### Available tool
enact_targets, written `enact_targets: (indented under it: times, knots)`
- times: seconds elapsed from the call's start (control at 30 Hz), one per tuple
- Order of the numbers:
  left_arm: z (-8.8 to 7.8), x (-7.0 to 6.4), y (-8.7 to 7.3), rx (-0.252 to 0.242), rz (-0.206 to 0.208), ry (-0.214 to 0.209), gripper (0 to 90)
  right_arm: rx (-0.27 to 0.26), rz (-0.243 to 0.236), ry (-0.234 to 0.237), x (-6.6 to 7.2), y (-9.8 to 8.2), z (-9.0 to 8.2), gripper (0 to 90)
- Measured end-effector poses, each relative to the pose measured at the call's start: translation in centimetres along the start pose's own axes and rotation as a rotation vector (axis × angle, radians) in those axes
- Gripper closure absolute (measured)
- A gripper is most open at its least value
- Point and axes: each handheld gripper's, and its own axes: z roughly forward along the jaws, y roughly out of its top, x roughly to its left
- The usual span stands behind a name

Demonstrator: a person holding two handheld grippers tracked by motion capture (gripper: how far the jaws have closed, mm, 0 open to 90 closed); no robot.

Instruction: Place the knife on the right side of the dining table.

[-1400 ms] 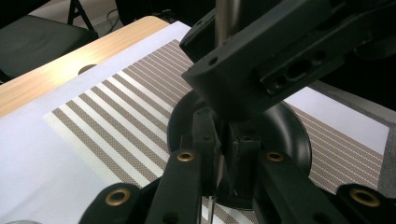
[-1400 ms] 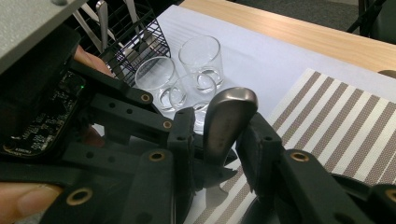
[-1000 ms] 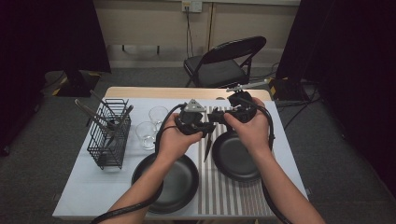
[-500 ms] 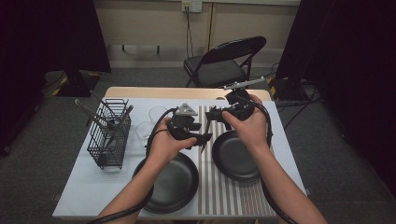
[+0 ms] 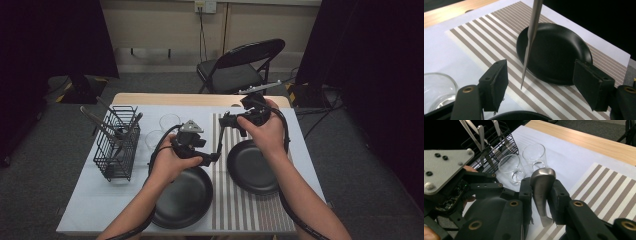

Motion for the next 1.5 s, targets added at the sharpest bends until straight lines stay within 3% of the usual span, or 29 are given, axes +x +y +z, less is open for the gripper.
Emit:
enact_targets:
  times: [0.27, 0.47, 0.77, 1.07, 1.5]
  knots:
    - [0.1, 0.3, -0.7, 0.001, -0.016, 0.001, 23.7, -0.011, -0.007, 0.002, -0.5, 0.3, 0.5, 74.5]
    - [0.2, 0.4, -1.3, 0.014, -0.011, -0.001, 22.1, -0.021, 0.016, 0.008, -1.0, 0.3, 0.9, 74.5]
    - [0.4, 0.9, -2.0, 0.018, -0.026, -0.01, 19.7, -0.026, 0.018, -0.016, -1.7, 0.7, 1.4, 74.5]
    - [0.4, 1.1, -2.4, 0.031, -0.012, -0.005, 19.1, -0.026, 0.012, -0.037, -2.3, 1.3, 1.8, 74.5]
    - [0.8, 1.3, -2.9, 0.039, -0.017, -0.012, 19.5, -0.033, 0.037, -0.052, -3.6, 2.1, 2.7, 74.5]
